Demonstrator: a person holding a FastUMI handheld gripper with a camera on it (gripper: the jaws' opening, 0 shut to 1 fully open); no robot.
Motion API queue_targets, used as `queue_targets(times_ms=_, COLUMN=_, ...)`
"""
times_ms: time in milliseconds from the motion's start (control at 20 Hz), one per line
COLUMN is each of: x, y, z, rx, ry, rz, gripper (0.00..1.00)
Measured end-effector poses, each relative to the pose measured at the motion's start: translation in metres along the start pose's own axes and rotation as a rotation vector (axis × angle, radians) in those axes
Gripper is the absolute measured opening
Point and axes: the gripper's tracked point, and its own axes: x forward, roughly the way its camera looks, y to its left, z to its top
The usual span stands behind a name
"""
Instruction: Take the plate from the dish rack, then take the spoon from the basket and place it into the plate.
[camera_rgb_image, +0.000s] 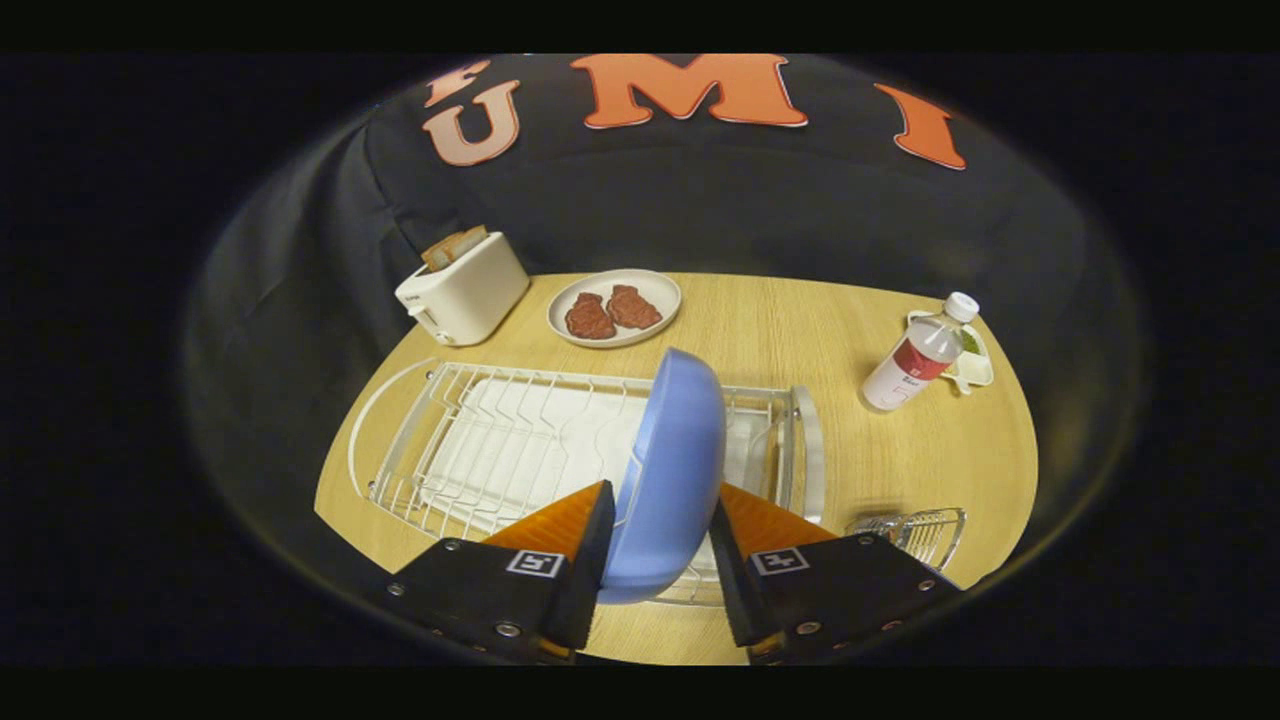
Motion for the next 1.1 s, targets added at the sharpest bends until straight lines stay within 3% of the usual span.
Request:
queue_targets(times_ms=350, x=-0.001, y=-0.007, z=-0.005, rx=0.022, ry=0.063, rz=-0.145, gripper=0.42)
queue_targets(times_ms=700, x=-0.018, y=-0.016, z=0.024, rx=0.033, ry=-0.019, rz=-0.241, gripper=0.33)
queue_targets(times_ms=900, x=-0.033, y=-0.025, z=0.038, rx=0.048, ry=-0.059, rz=-0.276, gripper=0.31)
queue_targets(times_ms=1100, x=-0.043, y=-0.017, z=0.034, rx=0.081, ry=-0.041, rz=-0.203, gripper=0.26)
